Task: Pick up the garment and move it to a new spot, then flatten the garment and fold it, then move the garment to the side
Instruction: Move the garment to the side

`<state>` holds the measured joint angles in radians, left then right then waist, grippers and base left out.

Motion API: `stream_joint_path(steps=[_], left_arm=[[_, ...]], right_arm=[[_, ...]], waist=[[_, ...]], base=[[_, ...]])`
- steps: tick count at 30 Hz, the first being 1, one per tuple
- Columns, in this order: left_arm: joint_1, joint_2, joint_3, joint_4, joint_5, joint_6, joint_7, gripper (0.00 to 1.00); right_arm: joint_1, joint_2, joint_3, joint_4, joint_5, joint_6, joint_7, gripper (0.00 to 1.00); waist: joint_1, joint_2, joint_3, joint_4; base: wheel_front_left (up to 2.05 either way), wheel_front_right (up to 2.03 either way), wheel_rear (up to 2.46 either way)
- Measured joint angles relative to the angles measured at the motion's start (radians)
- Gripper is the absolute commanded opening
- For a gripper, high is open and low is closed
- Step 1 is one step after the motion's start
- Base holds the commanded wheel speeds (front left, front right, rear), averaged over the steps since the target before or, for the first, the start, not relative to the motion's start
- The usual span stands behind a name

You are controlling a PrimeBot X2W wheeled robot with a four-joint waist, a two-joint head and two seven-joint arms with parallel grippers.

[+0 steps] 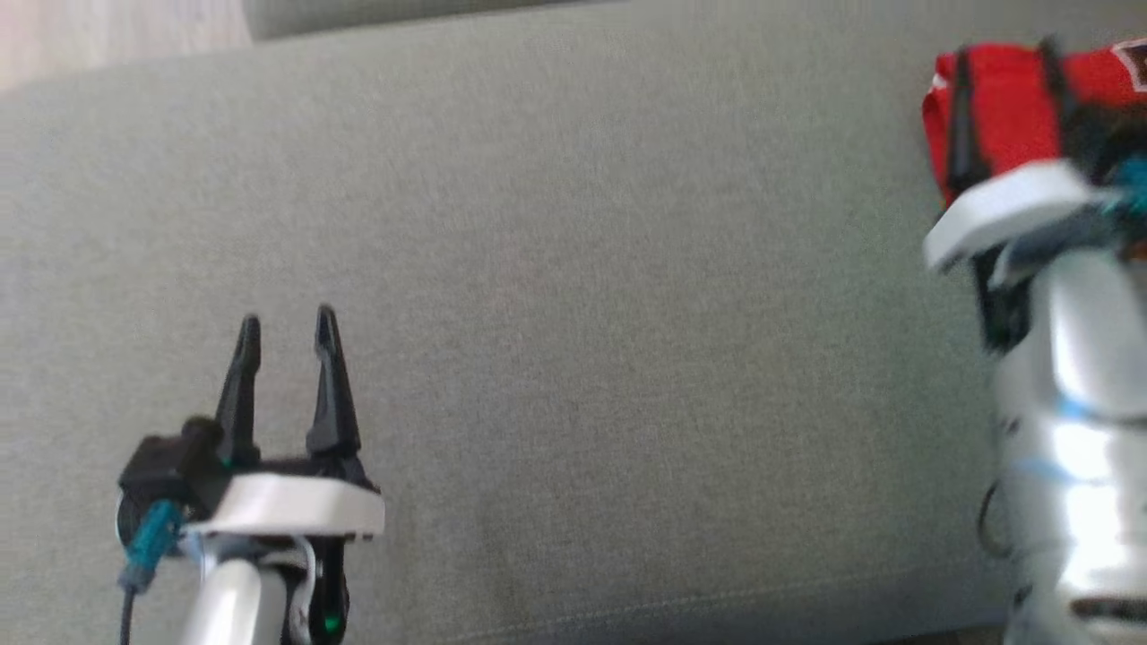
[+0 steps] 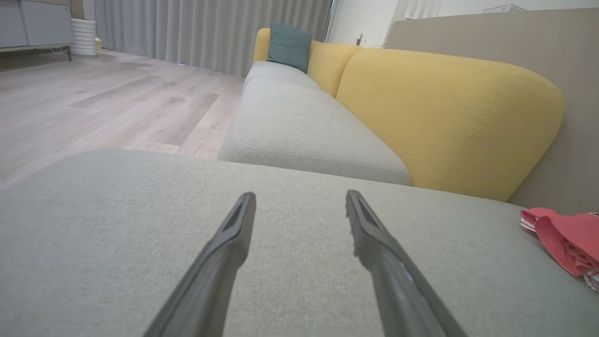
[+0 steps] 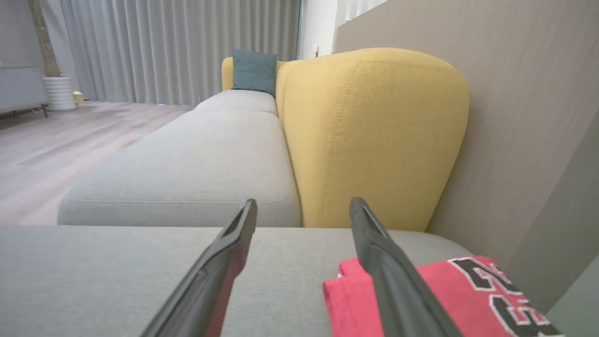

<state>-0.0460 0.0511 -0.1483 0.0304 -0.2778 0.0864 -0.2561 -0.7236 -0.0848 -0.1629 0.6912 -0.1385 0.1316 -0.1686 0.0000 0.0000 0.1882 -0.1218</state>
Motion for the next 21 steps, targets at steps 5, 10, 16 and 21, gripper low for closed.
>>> stream_joint_path(steps=[5,10,16,21], left_arm=[[0.046,0.0,0.005,0.022,-0.016,0.027,0.0,1.0],[0.086,0.0,0.01,0.038,-0.015,0.038,0.0,1.0],[0.132,0.0,0.025,0.061,-0.004,0.031,0.0,1.0],[0.149,0.0,0.026,0.075,0.004,0.019,0.0,1.0]], right_arm=[[0.15,0.017,0.066,-0.093,0.091,0.0,-0.021,1.0],[0.327,0.02,0.191,-0.2,0.225,0.0,-0.026,1.0],[0.498,0.026,0.289,-0.3,0.309,0.0,-0.016,1.0],[0.565,0.03,0.32,-0.323,0.334,0.0,-0.016,1.0]], waist=[[0.0,0.0,-0.074,0.013],[0.0,0.0,-0.14,0.032],[-0.0001,0.0,-0.186,0.063],[0.0,0.0,-0.196,0.079]], base=[[0.0,0.0,0.0],[0.0,0.0,0.0],[0.0,0.0,0.0],[0.0,0.0,0.0]])
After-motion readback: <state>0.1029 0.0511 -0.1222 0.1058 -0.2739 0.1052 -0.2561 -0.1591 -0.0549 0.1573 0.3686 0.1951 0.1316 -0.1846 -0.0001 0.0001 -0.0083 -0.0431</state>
